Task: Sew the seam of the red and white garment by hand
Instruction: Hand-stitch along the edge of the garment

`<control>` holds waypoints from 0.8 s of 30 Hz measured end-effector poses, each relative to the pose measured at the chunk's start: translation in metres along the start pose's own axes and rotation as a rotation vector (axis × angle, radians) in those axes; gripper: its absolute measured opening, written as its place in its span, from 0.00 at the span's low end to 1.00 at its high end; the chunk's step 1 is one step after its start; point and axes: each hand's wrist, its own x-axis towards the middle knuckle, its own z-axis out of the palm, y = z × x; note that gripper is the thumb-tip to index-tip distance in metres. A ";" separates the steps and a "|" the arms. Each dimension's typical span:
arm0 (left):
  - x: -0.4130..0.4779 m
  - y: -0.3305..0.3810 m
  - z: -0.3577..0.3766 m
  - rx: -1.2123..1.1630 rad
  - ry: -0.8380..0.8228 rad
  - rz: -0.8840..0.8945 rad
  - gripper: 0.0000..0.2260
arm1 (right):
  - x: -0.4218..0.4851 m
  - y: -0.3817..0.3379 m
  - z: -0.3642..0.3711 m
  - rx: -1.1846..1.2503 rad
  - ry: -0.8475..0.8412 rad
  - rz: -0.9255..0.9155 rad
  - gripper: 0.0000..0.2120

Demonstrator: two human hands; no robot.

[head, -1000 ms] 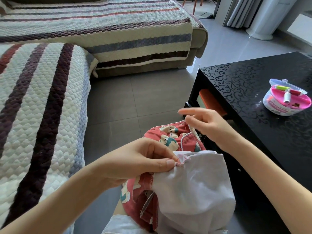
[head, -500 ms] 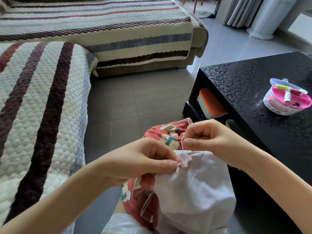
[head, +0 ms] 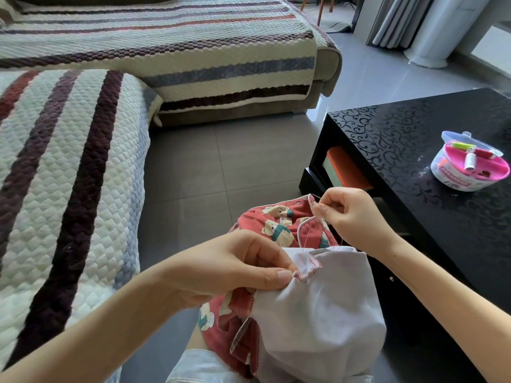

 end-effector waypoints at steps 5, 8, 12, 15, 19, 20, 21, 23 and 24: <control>0.002 0.002 0.005 -0.120 0.040 0.042 0.08 | -0.006 -0.023 -0.007 0.250 0.049 -0.057 0.06; 0.005 0.002 0.007 -0.168 0.172 0.061 0.08 | -0.017 -0.039 -0.008 0.352 0.029 -0.109 0.07; 0.006 -0.001 0.008 -0.204 0.290 0.134 0.06 | -0.040 -0.051 -0.006 0.541 -0.146 -0.216 0.16; 0.008 -0.006 0.007 -0.230 0.356 0.213 0.06 | -0.054 -0.055 0.000 0.586 -0.216 -0.254 0.16; 0.009 -0.008 0.007 -0.332 0.368 0.265 0.04 | -0.053 -0.057 0.006 0.542 -0.220 -0.205 0.11; 0.009 -0.007 0.008 -0.359 0.356 0.267 0.04 | -0.052 -0.057 0.007 0.557 -0.243 -0.185 0.09; 0.008 -0.006 0.009 -0.390 0.332 0.262 0.04 | -0.051 -0.058 0.007 0.579 -0.271 -0.164 0.08; 0.007 -0.003 0.012 -0.459 0.280 0.252 0.05 | -0.049 -0.059 0.007 0.637 -0.329 -0.122 0.06; 0.007 -0.003 0.012 -0.486 0.262 0.245 0.05 | -0.048 -0.059 0.006 0.664 -0.360 -0.106 0.05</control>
